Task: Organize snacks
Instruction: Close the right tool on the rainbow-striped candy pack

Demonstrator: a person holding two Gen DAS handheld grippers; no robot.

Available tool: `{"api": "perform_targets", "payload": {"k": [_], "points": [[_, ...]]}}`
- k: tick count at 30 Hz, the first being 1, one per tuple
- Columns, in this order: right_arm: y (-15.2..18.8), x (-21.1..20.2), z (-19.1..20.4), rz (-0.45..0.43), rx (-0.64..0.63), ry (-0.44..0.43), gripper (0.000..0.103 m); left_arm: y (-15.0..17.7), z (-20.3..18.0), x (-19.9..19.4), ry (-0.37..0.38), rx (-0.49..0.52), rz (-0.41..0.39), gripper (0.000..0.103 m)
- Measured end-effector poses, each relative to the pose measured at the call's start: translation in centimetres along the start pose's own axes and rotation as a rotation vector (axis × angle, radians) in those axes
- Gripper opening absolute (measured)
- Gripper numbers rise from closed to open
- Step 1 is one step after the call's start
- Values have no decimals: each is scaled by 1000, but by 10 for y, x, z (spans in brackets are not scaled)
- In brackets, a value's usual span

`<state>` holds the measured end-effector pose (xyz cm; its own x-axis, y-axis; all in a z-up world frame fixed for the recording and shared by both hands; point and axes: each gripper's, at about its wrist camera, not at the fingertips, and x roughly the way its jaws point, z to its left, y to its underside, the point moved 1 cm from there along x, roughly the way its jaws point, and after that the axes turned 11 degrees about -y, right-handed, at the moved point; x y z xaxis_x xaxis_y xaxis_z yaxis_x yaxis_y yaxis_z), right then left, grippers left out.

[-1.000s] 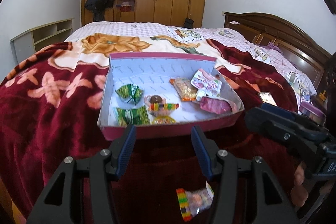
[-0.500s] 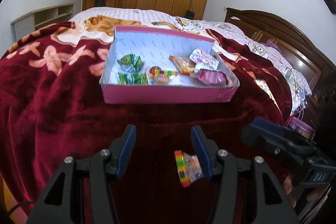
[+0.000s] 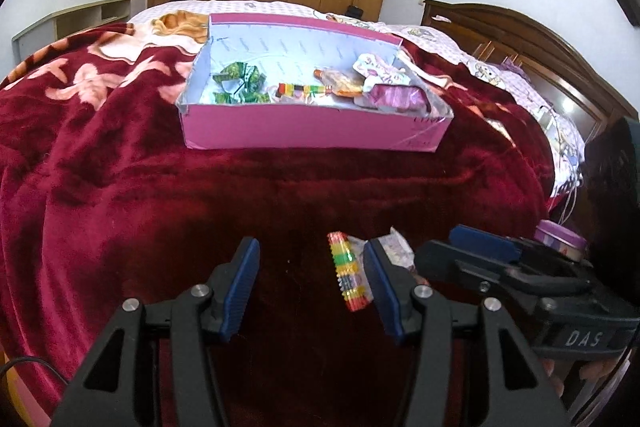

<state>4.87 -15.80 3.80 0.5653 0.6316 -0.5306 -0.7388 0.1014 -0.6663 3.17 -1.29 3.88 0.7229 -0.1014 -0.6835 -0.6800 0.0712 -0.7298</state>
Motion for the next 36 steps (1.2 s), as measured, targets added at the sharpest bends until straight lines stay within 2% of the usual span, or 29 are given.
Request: {"api": "perform_targets", "payload": {"k": [6, 14, 19, 25, 29, 31, 33, 36], "points": [[5, 5, -9, 5, 22, -4, 68, 7, -1, 8, 24, 0, 0, 57], [9, 8, -11, -8, 17, -5, 66, 9, 3, 14, 37, -29, 2, 56], [8, 3, -16, -28, 55, -29, 57, 8, 4, 6, 98, -50, -23, 56], [7, 2, -20, -30, 81, -36, 50, 8, -6, 7, 134, -25, -20, 44], [8, 3, -18, -25, 87, -64, 41, 9, -8, 7, 186, -26, -14, 34], [8, 6, -19, -15, 98, -79, 38, 10, -8, 10, 198, -29, -5, 33], [9, 8, -21, -7, 110, -86, 37, 11, -7, 14, 226, -48, 22, 33], [9, 10, -21, 5, 110, -80, 36, 12, -7, 16, 231, -49, 32, 33]]}}
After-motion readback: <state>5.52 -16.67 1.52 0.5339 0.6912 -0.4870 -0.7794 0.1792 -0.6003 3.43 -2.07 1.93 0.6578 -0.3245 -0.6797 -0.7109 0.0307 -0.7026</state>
